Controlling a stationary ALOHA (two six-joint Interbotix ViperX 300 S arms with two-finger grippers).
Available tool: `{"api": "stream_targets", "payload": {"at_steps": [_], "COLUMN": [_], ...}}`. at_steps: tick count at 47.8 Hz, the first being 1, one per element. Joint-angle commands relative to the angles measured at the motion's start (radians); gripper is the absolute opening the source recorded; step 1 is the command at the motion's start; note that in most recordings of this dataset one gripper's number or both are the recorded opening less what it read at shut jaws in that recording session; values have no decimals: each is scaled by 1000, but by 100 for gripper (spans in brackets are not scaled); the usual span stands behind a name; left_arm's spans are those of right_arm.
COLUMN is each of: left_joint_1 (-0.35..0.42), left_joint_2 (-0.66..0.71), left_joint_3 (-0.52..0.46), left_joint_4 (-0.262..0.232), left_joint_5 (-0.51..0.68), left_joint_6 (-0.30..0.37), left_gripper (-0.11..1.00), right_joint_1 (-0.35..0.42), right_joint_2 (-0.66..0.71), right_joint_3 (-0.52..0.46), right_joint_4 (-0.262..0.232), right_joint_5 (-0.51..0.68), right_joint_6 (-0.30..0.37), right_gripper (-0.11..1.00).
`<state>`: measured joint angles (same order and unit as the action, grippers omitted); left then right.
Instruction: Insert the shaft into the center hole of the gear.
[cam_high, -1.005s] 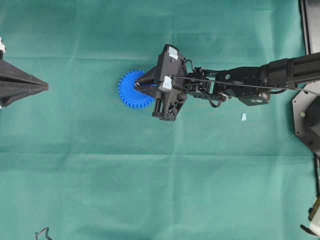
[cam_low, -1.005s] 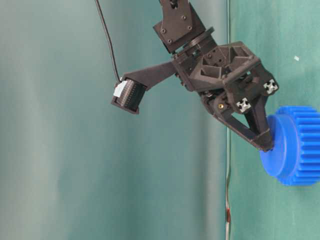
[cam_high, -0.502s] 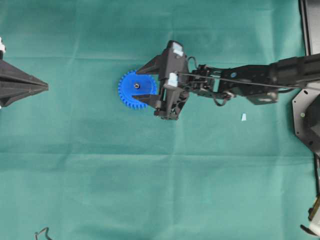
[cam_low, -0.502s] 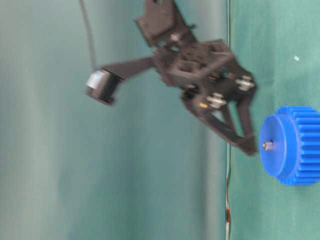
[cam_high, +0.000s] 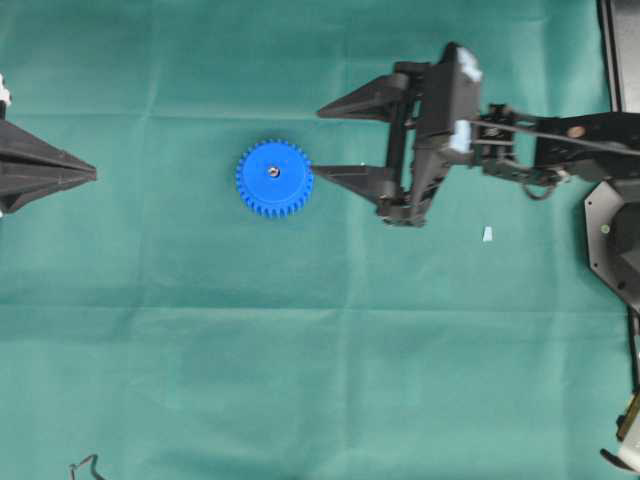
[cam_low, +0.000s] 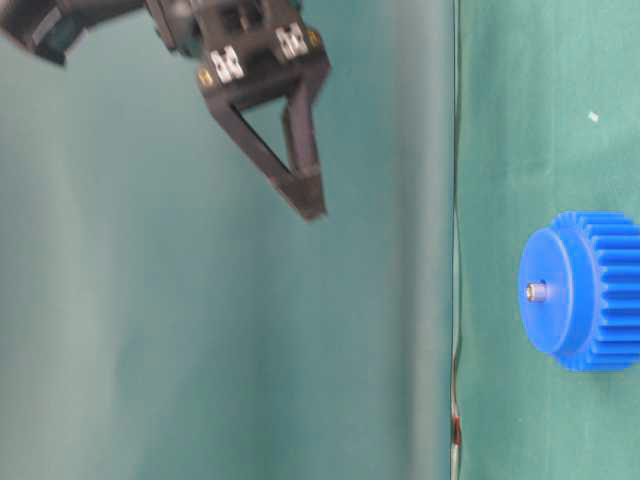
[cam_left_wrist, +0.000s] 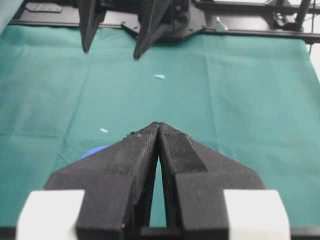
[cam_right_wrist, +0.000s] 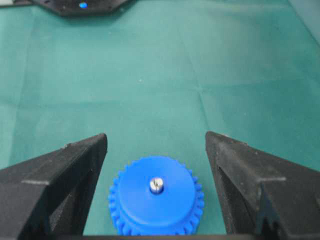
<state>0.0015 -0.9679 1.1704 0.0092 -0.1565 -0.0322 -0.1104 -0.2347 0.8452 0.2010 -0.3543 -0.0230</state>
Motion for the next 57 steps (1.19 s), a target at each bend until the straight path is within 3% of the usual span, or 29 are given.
{"api": "stream_targets", "payload": {"at_steps": [1,28,57], "left_joint_1": [2,0,2], "left_joint_2": [6,3,3], "left_joint_3": [-23,-21,-21], "left_joint_4": [3,3,2], "left_joint_5": [-8,-6,-6], "left_joint_6": [-2,-2,0], "left_gripper": [0,0,0], "right_joint_1": [-2,-2,-2], "right_joint_2": [-74,-426,-440], "right_joint_3": [28,255,288], "right_joint_4": [0,2,2], "right_joint_5": [-9,2,-31], "right_joint_6": [-2,0,2], "right_gripper": [80,80,80]}}
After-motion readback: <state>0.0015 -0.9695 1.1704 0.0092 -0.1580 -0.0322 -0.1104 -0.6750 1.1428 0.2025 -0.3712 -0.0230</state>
